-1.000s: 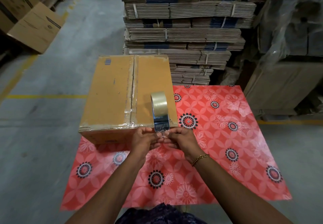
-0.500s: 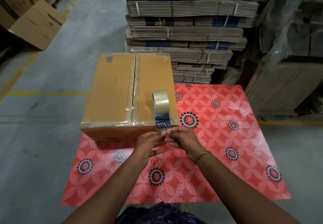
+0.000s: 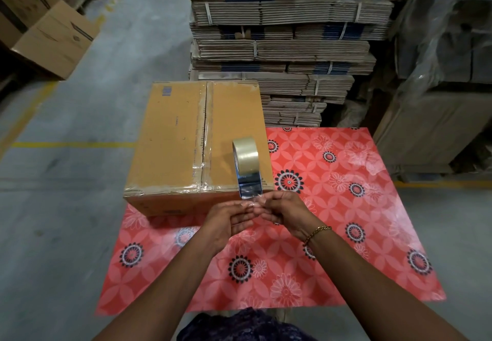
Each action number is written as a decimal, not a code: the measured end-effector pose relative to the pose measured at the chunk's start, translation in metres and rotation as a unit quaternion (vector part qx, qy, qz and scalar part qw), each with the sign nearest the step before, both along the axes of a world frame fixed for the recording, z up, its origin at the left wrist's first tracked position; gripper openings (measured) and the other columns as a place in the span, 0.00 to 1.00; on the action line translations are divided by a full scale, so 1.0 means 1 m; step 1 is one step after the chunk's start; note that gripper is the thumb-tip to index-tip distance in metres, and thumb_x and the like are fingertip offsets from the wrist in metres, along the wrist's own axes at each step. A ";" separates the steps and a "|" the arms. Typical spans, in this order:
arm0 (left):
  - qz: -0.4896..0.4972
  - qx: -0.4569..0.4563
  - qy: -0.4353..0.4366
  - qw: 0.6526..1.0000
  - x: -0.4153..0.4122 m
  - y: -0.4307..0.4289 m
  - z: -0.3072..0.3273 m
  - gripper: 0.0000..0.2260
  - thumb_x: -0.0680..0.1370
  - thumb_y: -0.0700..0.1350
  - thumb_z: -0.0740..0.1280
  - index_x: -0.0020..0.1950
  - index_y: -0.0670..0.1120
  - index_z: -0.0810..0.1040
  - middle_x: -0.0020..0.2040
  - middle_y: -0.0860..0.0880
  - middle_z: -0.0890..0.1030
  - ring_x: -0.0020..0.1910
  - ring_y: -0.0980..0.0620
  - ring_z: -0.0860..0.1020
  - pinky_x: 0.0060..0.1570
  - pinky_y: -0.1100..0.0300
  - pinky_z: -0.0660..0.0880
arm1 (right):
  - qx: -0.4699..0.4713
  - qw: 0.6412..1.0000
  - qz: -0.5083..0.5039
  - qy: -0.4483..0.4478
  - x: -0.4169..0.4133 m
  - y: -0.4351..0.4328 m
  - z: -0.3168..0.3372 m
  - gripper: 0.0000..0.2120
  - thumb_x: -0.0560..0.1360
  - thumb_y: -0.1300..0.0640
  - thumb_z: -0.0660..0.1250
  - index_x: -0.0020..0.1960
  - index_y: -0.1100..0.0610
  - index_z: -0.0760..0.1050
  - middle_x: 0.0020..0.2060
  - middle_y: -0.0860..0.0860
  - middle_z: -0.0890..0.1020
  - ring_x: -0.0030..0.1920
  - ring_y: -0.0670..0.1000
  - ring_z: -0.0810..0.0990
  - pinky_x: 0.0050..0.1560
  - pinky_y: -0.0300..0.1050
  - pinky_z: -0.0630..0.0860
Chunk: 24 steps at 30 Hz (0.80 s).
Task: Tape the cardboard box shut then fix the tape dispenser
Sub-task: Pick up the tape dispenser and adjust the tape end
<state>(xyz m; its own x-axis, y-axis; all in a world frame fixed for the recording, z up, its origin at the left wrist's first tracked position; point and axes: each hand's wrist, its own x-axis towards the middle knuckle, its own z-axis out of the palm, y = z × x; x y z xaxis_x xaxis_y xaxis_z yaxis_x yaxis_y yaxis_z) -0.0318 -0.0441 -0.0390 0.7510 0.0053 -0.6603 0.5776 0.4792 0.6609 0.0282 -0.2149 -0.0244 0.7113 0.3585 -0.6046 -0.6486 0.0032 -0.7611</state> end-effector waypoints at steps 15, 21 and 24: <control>0.084 0.224 -0.068 0.969 -0.008 0.029 0.016 0.13 0.83 0.49 0.63 0.53 0.43 0.84 0.44 0.48 0.85 0.42 0.50 0.81 0.37 0.60 0.77 | -0.170 0.962 -0.014 -0.212 0.031 -0.007 0.019 0.10 0.80 0.54 0.64 0.57 0.53 0.81 0.56 0.53 0.84 0.58 0.52 0.82 0.54 0.48 0.78; -0.015 0.171 -0.143 0.975 0.030 0.011 0.056 0.19 0.84 0.60 0.52 0.66 0.55 0.76 0.54 0.60 0.83 0.53 0.59 0.81 0.50 0.61 0.74 | -0.116 0.976 0.056 -0.177 0.045 0.030 0.035 0.24 0.80 0.43 0.60 0.74 0.49 0.69 0.70 0.49 0.75 0.69 0.50 0.74 0.71 0.52 0.70; -0.015 0.110 -0.148 0.983 0.037 0.001 0.050 0.18 0.84 0.61 0.52 0.59 0.57 0.79 0.48 0.59 0.87 0.48 0.61 0.85 0.41 0.68 0.78 | -0.098 0.976 0.070 -0.181 0.032 0.043 0.039 0.18 0.82 0.46 0.58 0.69 0.48 0.74 0.61 0.46 0.82 0.59 0.42 0.81 0.59 0.39 0.77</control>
<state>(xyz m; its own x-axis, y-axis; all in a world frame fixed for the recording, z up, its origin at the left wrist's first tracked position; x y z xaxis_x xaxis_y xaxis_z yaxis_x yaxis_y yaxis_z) 0.0049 -0.0430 0.0108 0.9123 0.0986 -0.3976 0.3556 0.2913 0.8881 0.0605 -0.1723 0.0144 0.8437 0.3693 -0.3895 -0.3208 -0.2348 -0.9176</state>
